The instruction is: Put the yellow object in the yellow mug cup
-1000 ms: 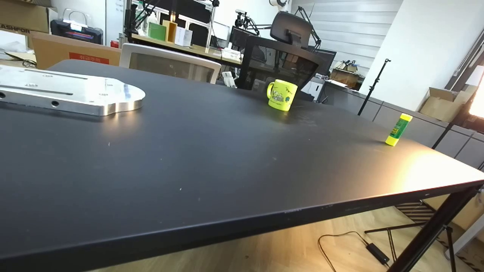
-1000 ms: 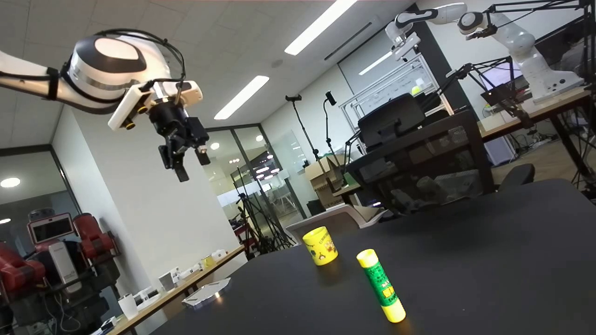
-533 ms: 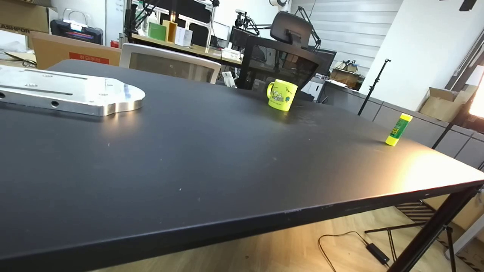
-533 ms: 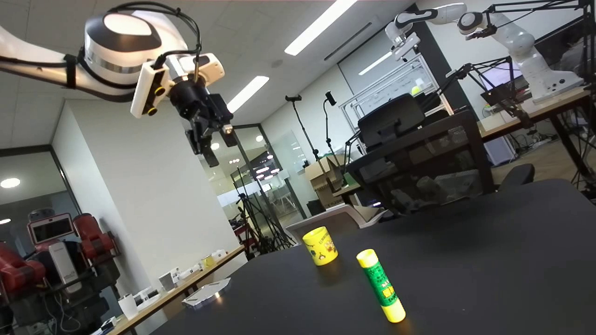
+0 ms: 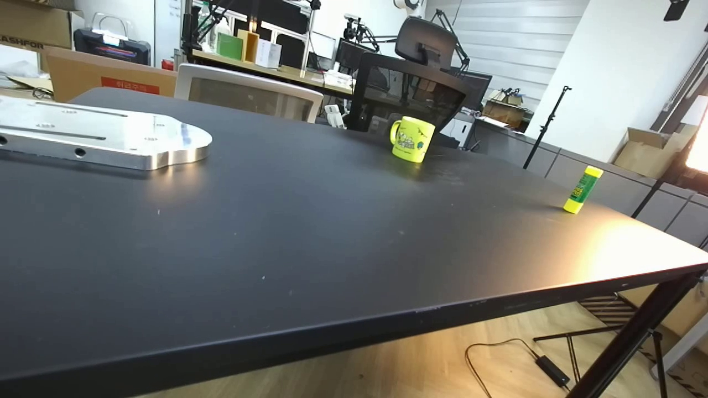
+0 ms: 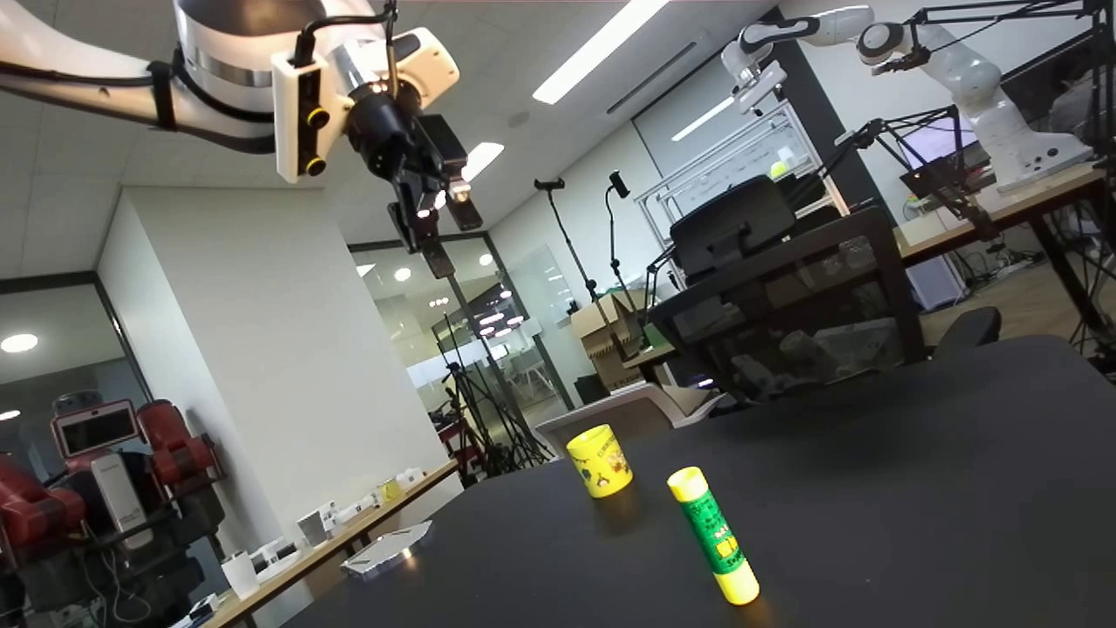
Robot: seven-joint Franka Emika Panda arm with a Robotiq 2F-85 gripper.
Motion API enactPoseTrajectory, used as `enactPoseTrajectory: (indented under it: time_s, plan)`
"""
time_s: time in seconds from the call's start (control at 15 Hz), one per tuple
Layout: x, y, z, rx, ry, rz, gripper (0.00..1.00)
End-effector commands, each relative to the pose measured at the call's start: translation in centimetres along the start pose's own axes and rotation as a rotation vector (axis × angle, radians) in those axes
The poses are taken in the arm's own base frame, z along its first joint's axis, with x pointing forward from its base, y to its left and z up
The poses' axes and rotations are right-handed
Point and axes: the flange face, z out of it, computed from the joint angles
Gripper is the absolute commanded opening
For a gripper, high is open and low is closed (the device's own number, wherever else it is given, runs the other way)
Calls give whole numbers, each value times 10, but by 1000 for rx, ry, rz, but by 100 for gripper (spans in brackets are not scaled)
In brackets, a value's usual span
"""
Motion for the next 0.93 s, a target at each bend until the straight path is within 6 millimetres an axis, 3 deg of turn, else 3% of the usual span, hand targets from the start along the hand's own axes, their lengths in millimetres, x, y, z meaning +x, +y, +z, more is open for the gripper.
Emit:
enactPoseTrajectory:
  time_s: [0.0, 0.53, 0.87]
  plan:
    - [2, 4, 2, 0, -7, 2, 100]
    - [2, 0, 3, -1, -9, -8, 100]
    - [33, -5, 26, -32, -4, 19, 100]
